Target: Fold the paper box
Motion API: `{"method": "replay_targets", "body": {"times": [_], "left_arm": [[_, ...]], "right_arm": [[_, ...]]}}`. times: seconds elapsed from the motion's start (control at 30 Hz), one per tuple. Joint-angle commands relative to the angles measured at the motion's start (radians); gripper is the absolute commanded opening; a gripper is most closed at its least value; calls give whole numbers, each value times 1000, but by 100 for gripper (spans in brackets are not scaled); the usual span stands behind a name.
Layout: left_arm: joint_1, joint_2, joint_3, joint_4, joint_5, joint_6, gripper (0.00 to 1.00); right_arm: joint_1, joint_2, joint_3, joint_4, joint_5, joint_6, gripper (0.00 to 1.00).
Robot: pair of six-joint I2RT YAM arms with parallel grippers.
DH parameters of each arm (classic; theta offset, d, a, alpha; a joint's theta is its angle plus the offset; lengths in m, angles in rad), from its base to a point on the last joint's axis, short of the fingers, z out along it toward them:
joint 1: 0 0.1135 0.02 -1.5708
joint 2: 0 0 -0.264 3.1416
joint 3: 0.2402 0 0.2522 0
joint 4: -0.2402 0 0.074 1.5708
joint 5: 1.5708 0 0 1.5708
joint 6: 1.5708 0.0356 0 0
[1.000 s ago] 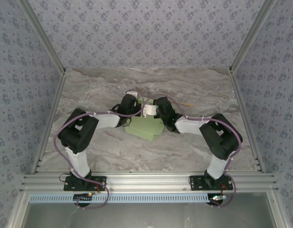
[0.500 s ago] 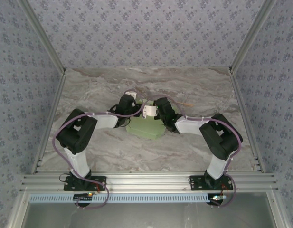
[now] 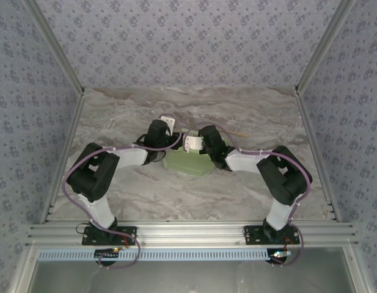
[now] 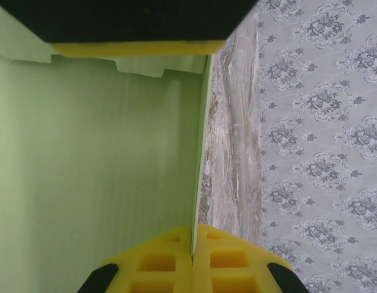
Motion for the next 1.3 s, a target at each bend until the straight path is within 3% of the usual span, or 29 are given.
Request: {"method": "replay_targets", "body": {"times": [0.0,0.37,0.73,1.27], "left_arm": [[22,-34,-22,18,60,39,44],[62,15,17,-26,154,123,36],[62,66,39,12,117,92,20],[-3,101,116,-96,-152,18,17]], "right_arm": [[-3,-13,5,-66,7,3,0],[-1,-23,12,-71,-8,-2,0],[12,-14,20,-69,-25,16,0],[45,-1,27,-45,-50,76,0]]}}
